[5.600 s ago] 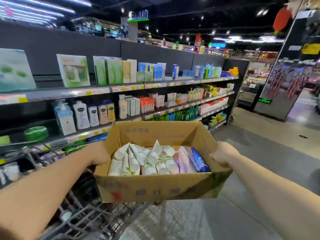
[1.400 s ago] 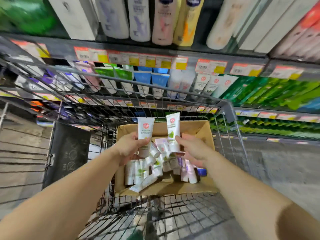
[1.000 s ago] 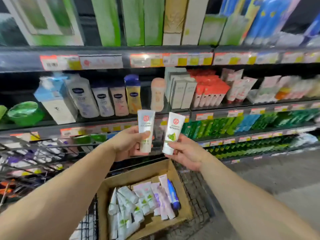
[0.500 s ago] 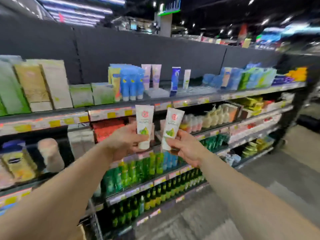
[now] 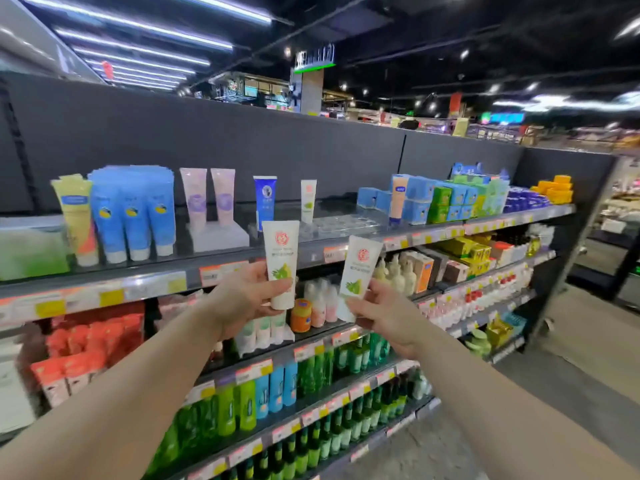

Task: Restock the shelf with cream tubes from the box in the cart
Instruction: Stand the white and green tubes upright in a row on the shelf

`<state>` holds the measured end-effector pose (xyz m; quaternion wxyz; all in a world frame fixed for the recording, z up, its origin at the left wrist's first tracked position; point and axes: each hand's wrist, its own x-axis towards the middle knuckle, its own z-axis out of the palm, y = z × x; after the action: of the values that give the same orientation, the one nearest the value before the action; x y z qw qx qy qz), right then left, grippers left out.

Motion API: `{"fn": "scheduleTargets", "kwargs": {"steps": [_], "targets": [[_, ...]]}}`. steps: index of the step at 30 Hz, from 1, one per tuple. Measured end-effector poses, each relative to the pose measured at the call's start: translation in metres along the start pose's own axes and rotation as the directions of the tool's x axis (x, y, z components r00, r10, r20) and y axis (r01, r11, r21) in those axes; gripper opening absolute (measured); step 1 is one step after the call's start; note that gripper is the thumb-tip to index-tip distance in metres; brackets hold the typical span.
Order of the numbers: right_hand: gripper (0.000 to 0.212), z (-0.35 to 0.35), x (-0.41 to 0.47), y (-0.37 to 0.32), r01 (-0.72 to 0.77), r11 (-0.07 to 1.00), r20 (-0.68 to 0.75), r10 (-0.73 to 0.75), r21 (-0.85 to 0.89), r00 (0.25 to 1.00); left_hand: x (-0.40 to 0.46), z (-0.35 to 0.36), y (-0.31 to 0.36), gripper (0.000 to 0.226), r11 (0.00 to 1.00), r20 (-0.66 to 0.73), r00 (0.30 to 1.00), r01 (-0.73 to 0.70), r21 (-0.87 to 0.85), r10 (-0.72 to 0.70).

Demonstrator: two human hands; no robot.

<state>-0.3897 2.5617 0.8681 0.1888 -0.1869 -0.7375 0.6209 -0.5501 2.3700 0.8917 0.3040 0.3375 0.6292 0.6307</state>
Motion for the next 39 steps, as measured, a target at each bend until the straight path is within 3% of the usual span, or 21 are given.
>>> {"fn": "scheduleTargets", "kwargs": {"steps": [13,17,22,30,39], "targets": [[0.021,-0.076,0.218,-0.019,0.107,0.985,-0.021,-0.111,-0.135,0.994,0.186,0.007,0.015,0.027,0.999,-0.165,0.986,-0.011,0.044,0.018],[0.026,-0.093,0.285,-0.035,0.209,0.953,0.039,-0.205,-0.218,0.978,0.216,0.016,0.018,0.017,0.996,-0.257,0.965,-0.032,0.088,0.054],[0.026,-0.095,0.352,-0.048,0.29,0.937,0.182,-0.256,-0.194,0.949,0.24,0.035,0.023,0.025,0.995,-0.425,0.903,-0.024,0.099,0.064],[0.032,-0.076,0.41,-0.025,0.34,0.921,0.295,-0.277,-0.189,0.914,0.258,0.063,0.026,0.028,0.992,-0.594,0.802,0.02,0.128,0.061],[0.027,-0.074,0.416,-0.015,0.355,0.896,0.365,-0.247,-0.268,0.898,0.263,0.069,0.019,0.03,0.994,-0.61,0.792,0.041,0.104,0.031]]}}
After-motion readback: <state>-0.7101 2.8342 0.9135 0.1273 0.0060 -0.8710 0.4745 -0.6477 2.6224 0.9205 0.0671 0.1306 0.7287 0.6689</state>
